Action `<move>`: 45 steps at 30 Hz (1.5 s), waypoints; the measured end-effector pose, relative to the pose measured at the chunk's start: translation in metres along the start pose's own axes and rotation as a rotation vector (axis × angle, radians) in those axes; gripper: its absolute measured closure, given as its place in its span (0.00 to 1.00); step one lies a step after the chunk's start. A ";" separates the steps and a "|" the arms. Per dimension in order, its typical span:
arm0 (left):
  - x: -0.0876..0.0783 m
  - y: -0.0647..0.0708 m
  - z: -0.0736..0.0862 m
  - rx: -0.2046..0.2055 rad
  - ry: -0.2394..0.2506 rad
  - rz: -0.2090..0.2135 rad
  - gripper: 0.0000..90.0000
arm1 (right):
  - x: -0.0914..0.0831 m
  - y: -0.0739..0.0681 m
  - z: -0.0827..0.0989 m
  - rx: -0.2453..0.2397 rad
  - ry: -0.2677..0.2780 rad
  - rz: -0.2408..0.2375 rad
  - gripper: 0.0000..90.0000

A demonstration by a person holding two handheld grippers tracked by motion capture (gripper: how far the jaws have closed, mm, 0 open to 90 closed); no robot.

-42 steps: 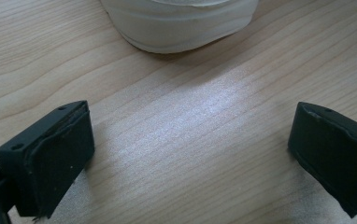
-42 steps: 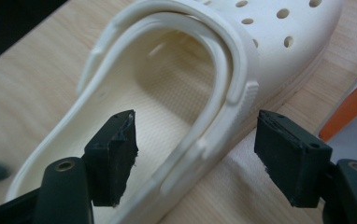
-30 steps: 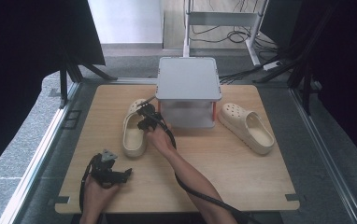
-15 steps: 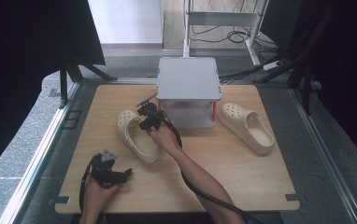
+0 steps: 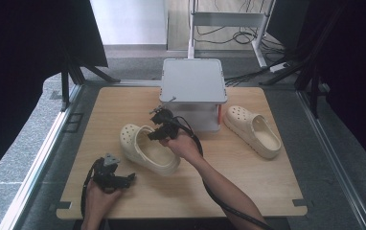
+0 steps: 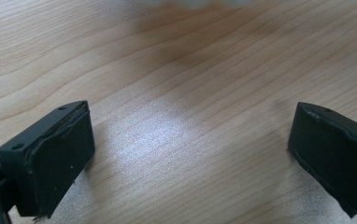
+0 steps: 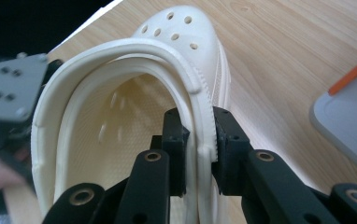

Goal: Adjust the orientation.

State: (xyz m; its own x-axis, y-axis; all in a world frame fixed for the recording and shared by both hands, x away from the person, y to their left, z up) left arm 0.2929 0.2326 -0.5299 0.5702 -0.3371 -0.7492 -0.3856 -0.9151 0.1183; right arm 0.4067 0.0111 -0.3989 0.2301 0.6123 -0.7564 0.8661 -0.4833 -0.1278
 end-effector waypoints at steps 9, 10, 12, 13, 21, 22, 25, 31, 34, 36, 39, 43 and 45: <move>-0.003 -0.006 0.002 -0.003 -0.001 -0.008 0.00 | -0.048 -0.008 0.033 -0.031 0.036 0.007 0.86; -0.004 -0.007 0.003 -0.006 0.000 -0.010 0.00 | -0.053 -0.010 0.037 -0.037 0.041 0.009 0.86; -0.005 -0.010 0.004 -0.018 0.001 -0.015 0.01 | -0.064 -0.014 0.046 -0.039 0.054 0.011 0.86; -0.005 -0.011 0.004 -0.021 0.001 -0.016 0.01 | -0.068 -0.016 0.051 -0.043 0.057 0.010 0.86; -0.007 -0.015 0.005 -0.034 0.000 -0.030 0.01 | -0.075 -0.032 0.097 -0.034 0.060 -0.006 0.86; -0.007 -0.015 0.005 -0.034 0.000 -0.031 0.01 | -0.074 -0.033 0.100 -0.033 0.057 -0.004 0.86; -0.007 -0.015 0.005 -0.036 0.000 -0.032 0.01 | -0.068 -0.036 0.116 -0.017 0.061 -0.001 0.86; -0.007 -0.014 0.005 -0.037 0.003 -0.033 0.01 | -0.053 -0.035 0.141 -0.001 0.052 0.009 0.85; -0.007 -0.014 0.005 -0.037 0.003 -0.033 0.01 | -0.051 -0.035 0.149 -0.016 0.042 0.008 0.85; -0.007 -0.014 0.005 -0.036 0.003 -0.033 0.01 | -0.049 -0.034 0.155 -0.027 0.014 0.013 0.85; -0.007 -0.014 0.005 -0.036 0.003 -0.034 0.01 | -0.048 -0.029 0.160 -0.028 -0.012 0.019 0.85; -0.007 -0.014 0.005 -0.036 0.003 -0.034 0.01 | -0.050 -0.024 0.161 -0.024 0.006 -0.022 0.75; -0.007 -0.014 0.005 -0.036 0.003 -0.034 0.01 | -0.054 -0.023 0.158 -0.047 0.008 -0.043 0.62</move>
State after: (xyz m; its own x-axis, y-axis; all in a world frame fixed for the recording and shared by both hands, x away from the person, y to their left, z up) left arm 0.2906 0.2492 -0.5299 0.5845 -0.3061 -0.7514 -0.3397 -0.9334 0.1159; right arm 0.3037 -0.1100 -0.4564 0.1959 0.6371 -0.7455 0.8950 -0.4269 -0.1297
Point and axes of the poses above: each handheld gripper's, and its own axes: x roughly forward along the jaws, z roughly out of its underside, y roughly to its right, the point moved 1 cm from there along x, roughly forward along the jaws, and after that the axes turned 7 degrees about -x, right-handed, at the moved point
